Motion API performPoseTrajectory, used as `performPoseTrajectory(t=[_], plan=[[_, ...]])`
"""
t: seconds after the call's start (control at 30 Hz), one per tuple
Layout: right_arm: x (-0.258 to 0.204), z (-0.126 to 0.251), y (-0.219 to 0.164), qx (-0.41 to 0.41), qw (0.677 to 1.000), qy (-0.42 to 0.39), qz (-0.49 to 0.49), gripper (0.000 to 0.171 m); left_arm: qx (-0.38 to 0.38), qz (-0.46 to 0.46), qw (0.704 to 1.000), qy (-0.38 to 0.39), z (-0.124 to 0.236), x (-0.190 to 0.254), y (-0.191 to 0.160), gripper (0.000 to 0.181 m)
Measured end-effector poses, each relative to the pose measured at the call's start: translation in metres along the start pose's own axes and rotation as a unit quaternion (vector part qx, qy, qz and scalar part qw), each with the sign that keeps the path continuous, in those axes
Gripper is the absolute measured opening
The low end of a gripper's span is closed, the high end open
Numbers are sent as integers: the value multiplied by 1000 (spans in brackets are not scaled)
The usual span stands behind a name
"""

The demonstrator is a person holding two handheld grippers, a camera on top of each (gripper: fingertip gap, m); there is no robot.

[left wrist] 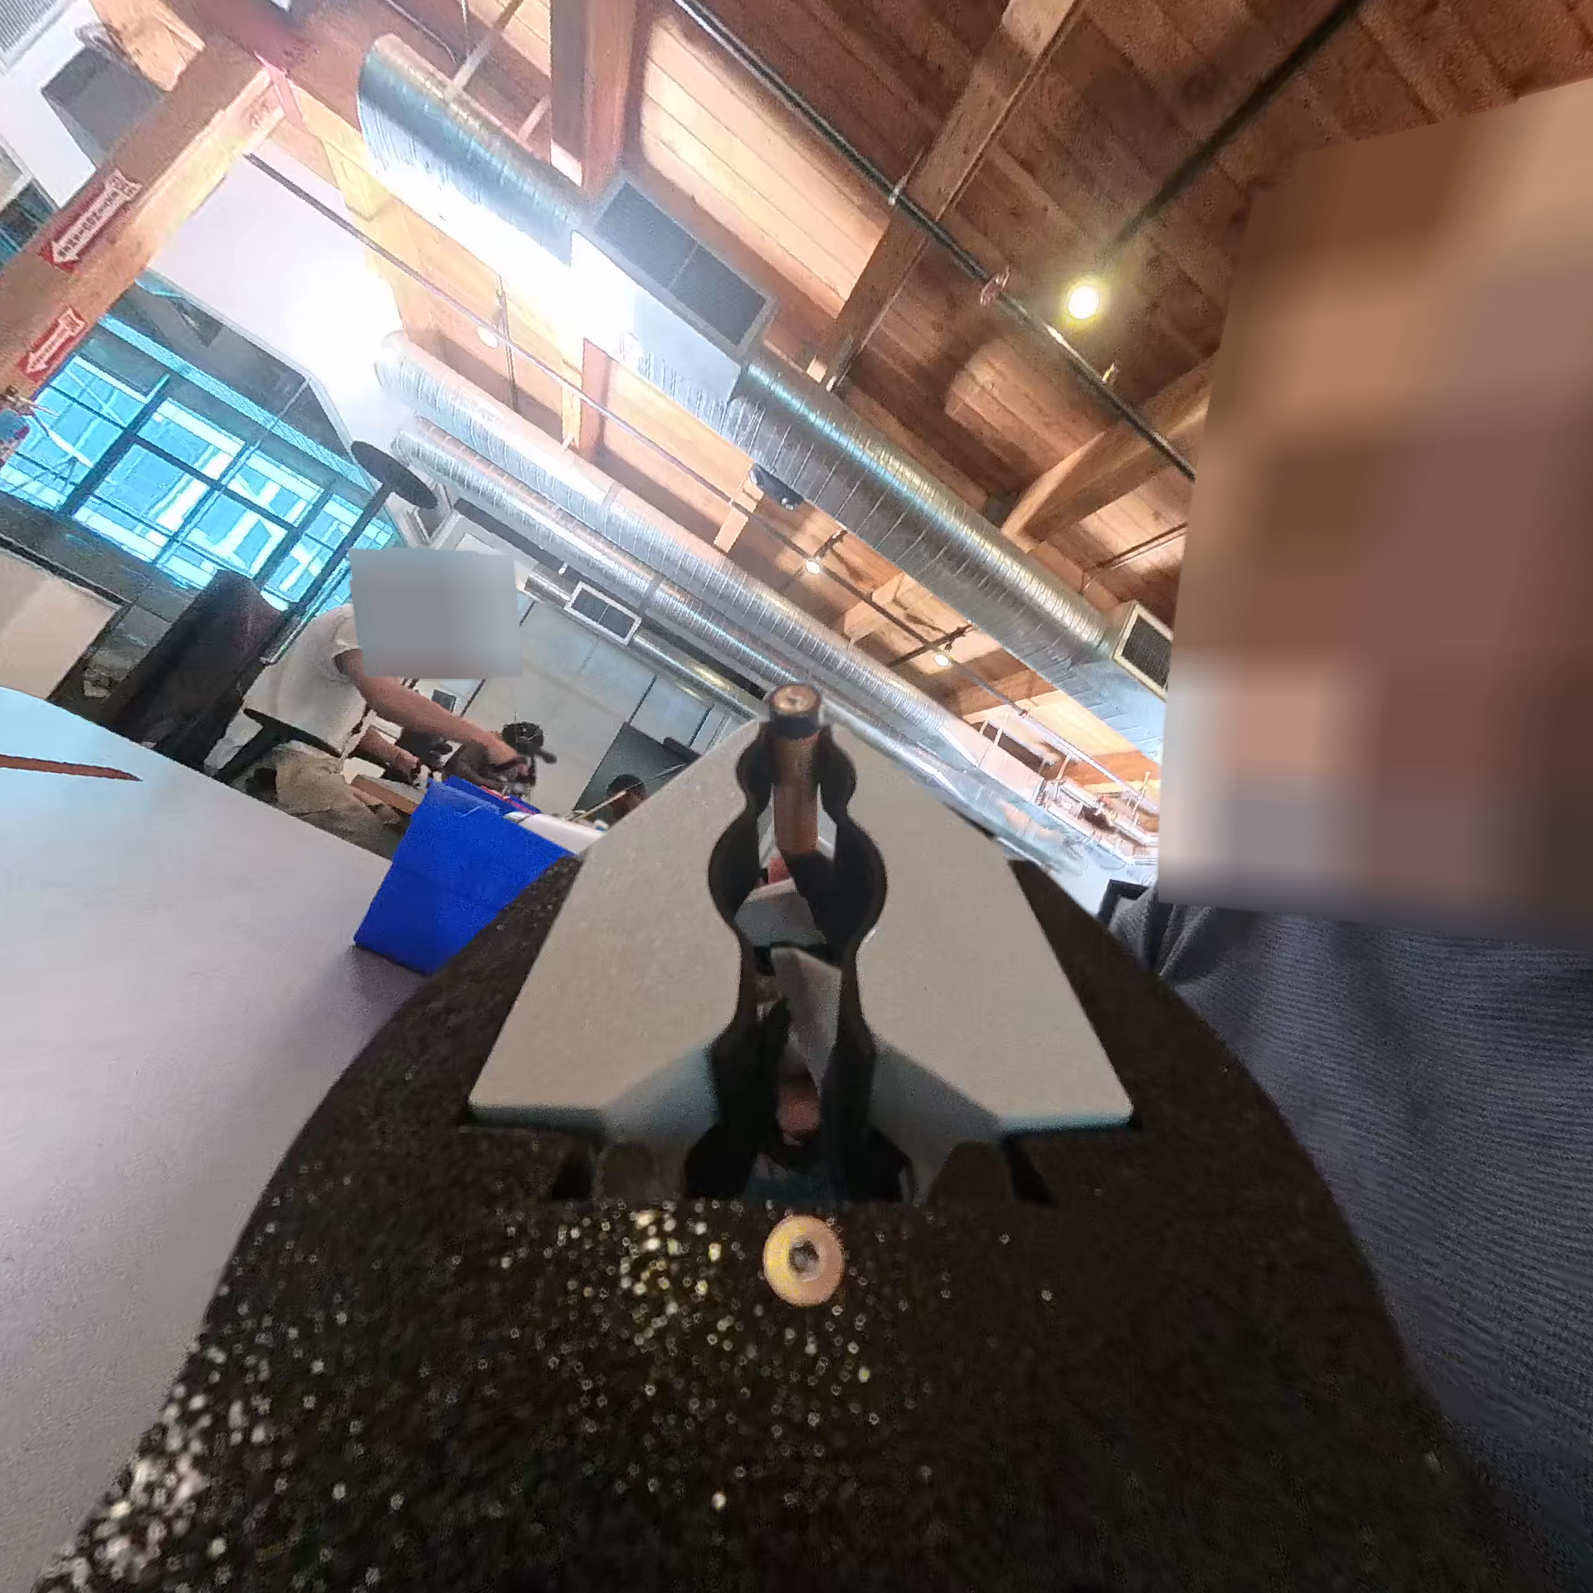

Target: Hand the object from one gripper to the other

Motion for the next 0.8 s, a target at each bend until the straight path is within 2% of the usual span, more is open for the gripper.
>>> performPoseTrajectory(t=[0.17, 0.37, 0.43, 0.53, 0.6, 0.63, 0.67, 0.73, 0.8], plan=[[8, -1, 0, -8, 1000, -24, -17, 29, -13, 9, 1000, 0, -4, -3, -4, 7], [16, 2, 0, -4, 999, -34, -33, 8, -29, 18, 999, -16, -14, -1, -12, 8], [17, 1, -4, -3, 998, -13, -62, 8, -24, 35, 999, -13, -15, -5, -13, 7], [20, -2, -13, -1, 991, 40, -128, 8, -36, 38, 998, 17, -16, -12, -13, 11], [20, -3, -23, -3, 978, 101, -182, 8, -47, 12, 998, 40, -12, -15, -10, 38], [20, -2, -29, -4, 968, 137, -210, 8, -59, -13, 996, 63, -9, -17, -8, 49], [21, -2, -35, -5, 957, 165, -240, 8, -76, -49, 992, 87, -5, -19, -7, 52], [13, 1, -45, -13, 920, 258, -294, 8, -123, -138, 973, 140, 0, -21, -8, 53], [7, 6, -54, -20, 884, 326, -333, 8, -186, -219, 941, 178, 2, -23, -18, 52]])
Point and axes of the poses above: each gripper's, where its closed fingertips meet, z back along the fingers, y out of its top, x = y × z across the jaws, the point moved 2 cm from there along z, back along the fingers, and after that the axes turned 15 degrees about -x, right-handed, at the moved point
